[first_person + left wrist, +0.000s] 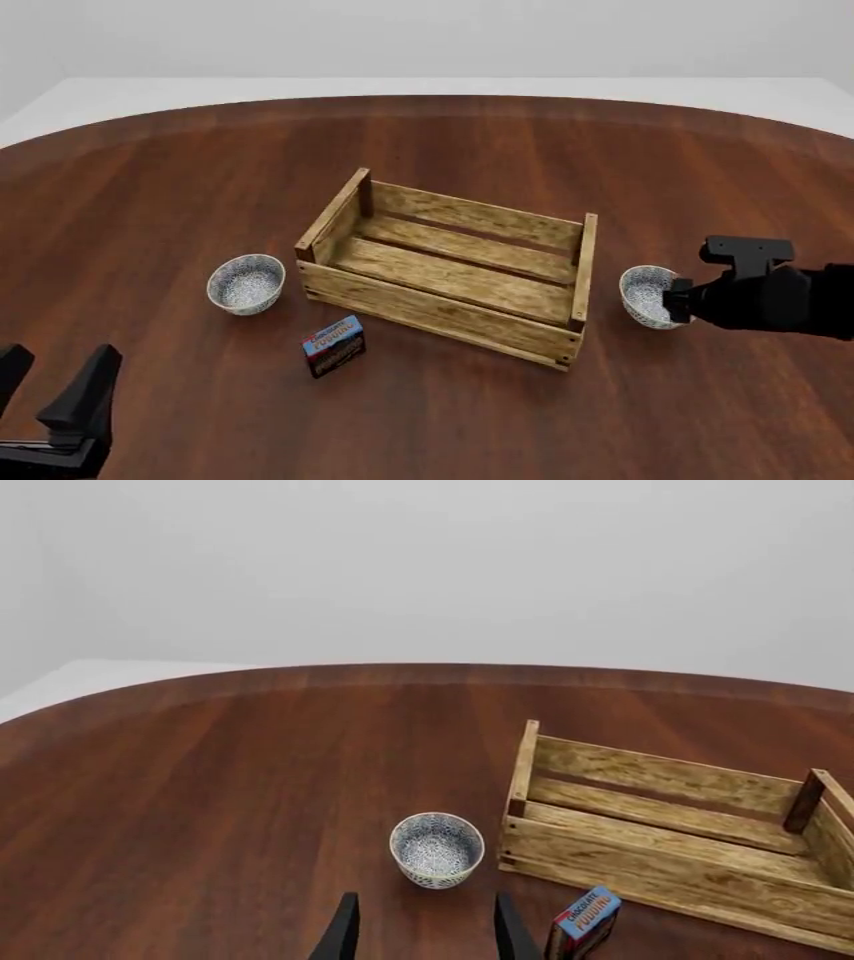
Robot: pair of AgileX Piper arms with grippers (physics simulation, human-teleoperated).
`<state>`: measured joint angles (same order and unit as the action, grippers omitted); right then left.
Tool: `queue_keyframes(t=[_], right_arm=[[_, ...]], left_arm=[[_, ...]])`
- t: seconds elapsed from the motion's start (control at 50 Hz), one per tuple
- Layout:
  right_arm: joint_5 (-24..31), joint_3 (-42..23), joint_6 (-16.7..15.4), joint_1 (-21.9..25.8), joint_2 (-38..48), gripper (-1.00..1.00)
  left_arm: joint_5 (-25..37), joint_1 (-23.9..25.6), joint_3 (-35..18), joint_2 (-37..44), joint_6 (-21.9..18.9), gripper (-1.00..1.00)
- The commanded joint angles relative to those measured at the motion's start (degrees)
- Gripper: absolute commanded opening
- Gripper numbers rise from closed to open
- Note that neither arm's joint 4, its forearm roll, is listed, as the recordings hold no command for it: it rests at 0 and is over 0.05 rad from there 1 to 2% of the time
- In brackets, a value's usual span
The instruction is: Stack the right bowl on the left bowl and place them in the tray.
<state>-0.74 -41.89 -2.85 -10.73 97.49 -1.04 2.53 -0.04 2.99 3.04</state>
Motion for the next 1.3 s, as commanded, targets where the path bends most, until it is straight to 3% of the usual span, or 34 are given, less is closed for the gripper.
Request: queue_keyframes(t=[0.02, 0.22, 0.24, 0.68, 0.92, 1.3], right_arm=[[-2.1, 0.7, 0.2, 0.2, 2.4, 1.0], [-2.9, 1.1, 0.2, 0.6, 3.6, 1.0], [-2.9, 1.1, 0.3, 0.6, 3.5, -1.0], [-1.7, 1.2, -0.3, 0.5, 1.3, -1.0], [0.3, 0.8, -1.7, -0.5, -3.6, -1.0], [5.7, 0.8, -1.1, 0.8, -15.3, -1.0]], left_arm=[[-0.5, 0.0, 0.0, 0.7, 0.0, 1.0], [-0.4, -0.1, 0.0, 0.5, 0.0, 1.0], [-0.3, -0.1, 0.0, 0.5, 0.0, 1.0], [0.5, 0.0, 0.0, -0.4, 0.4, 1.0], [0.8, -0.2, 0.0, -0.8, 0.5, 1.0], [0.1, 0.2, 0.0, -0.3, 0.4, 1.0]])
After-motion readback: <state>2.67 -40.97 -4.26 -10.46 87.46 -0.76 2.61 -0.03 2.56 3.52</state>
